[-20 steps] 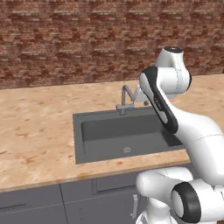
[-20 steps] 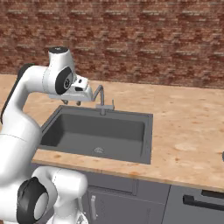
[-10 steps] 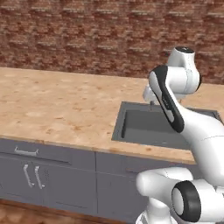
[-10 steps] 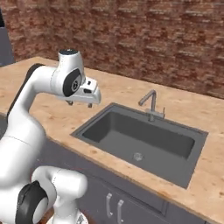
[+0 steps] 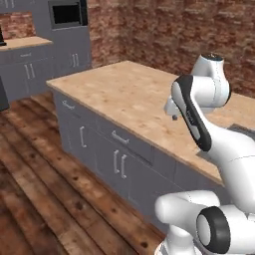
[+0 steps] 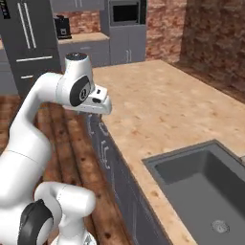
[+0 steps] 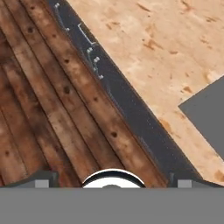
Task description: Navigate to the toaster.
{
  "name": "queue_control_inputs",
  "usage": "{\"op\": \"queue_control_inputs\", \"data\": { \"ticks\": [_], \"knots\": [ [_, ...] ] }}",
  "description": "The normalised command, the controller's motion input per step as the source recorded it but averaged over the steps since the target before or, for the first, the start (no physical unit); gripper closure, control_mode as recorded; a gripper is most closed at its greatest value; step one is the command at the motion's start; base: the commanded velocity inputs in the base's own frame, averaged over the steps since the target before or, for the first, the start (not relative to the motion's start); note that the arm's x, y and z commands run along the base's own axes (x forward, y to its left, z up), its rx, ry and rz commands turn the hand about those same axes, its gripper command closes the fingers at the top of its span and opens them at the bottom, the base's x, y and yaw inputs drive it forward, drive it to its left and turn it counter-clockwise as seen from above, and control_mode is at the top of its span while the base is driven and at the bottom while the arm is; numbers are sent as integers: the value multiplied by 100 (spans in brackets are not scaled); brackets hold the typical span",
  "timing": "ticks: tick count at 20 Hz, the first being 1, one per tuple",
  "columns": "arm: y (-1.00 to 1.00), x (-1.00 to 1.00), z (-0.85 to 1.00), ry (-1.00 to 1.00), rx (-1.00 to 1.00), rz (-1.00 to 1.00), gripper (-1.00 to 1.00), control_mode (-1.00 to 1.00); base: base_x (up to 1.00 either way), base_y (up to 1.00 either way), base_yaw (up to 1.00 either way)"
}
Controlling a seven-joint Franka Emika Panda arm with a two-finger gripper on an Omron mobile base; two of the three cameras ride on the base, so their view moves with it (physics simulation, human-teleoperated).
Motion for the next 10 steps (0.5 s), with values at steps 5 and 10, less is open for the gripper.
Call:
{"op": "queue_control_inputs", "data": {
  "ticks": [5, 10],
  "knots": [
    [0, 0, 0, 0, 0, 0, -100, 100, -4, 0, 93],
    [0, 0, 0, 0, 0, 0, -100, 100, 0, -1, 86]
  ]
}}
